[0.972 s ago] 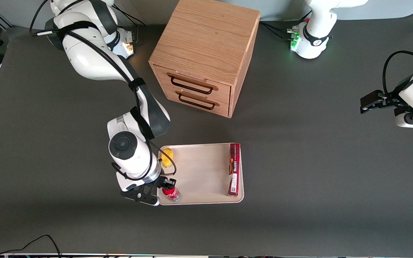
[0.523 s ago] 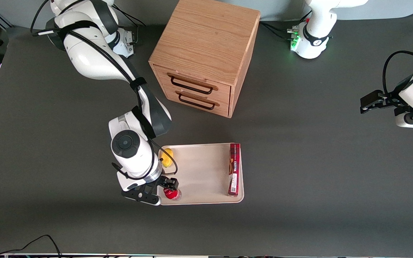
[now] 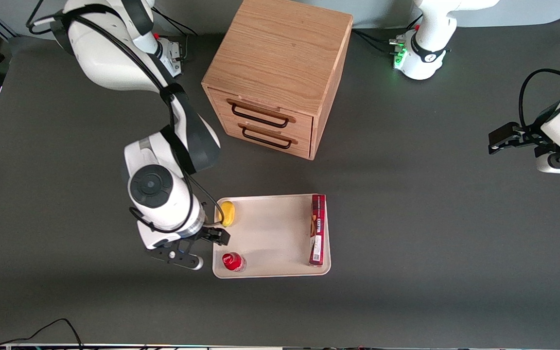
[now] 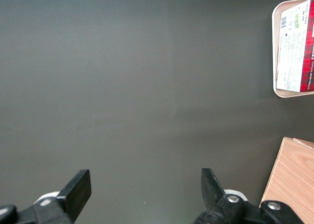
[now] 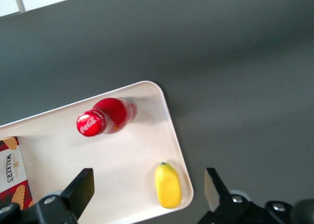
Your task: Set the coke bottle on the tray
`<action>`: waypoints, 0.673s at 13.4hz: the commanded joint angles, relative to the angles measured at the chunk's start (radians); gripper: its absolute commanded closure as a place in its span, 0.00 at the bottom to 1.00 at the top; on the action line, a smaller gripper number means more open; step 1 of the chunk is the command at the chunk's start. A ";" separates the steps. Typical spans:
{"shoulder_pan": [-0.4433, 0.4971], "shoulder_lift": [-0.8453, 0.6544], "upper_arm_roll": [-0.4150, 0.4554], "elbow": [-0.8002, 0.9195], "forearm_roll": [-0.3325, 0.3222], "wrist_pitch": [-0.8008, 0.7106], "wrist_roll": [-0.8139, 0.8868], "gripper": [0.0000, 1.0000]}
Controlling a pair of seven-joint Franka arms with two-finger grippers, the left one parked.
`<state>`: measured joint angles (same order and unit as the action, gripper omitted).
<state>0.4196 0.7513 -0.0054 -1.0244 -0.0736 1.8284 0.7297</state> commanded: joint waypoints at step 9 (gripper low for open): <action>-0.280 -0.807 0.085 -0.857 0.026 -0.008 -0.386 0.00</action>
<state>0.2028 0.1296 0.0507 -1.6998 -0.0683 1.8021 0.4296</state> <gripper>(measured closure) 0.000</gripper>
